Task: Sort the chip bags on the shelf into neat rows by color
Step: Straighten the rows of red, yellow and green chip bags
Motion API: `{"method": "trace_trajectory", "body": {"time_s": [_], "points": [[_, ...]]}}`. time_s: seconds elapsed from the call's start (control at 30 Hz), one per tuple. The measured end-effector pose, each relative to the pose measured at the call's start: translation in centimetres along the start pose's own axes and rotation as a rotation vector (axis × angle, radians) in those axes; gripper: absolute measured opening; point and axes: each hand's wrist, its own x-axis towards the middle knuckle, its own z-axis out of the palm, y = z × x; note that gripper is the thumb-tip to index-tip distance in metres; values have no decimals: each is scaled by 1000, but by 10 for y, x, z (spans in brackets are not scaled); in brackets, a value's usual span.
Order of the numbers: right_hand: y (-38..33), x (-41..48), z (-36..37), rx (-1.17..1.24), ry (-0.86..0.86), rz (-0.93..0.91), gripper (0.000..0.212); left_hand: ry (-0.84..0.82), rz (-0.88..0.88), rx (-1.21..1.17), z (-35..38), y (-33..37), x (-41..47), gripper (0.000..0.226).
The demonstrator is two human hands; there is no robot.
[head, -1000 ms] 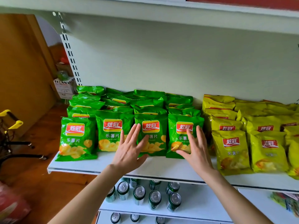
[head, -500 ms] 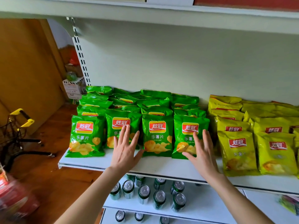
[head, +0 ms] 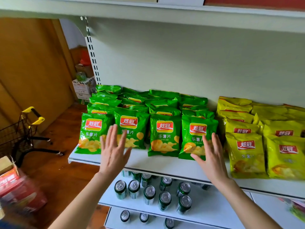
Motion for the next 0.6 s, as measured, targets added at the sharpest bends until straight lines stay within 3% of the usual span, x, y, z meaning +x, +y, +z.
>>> {"method": "trace_trajectory", "body": {"time_s": [0.1, 0.17, 0.6], "points": [[-5, -4, 1, -19, 27, -12, 76, -4, -279, 6, -8, -23, -11, 76], [-7, -5, 4, -34, 30, -9, 72, -46, -350, -42, -8, -32, -13, 77], [-18, -3, 5, -10, -3, 94, 62, -80, -285, -153, 4, -54, -4, 80]]}}
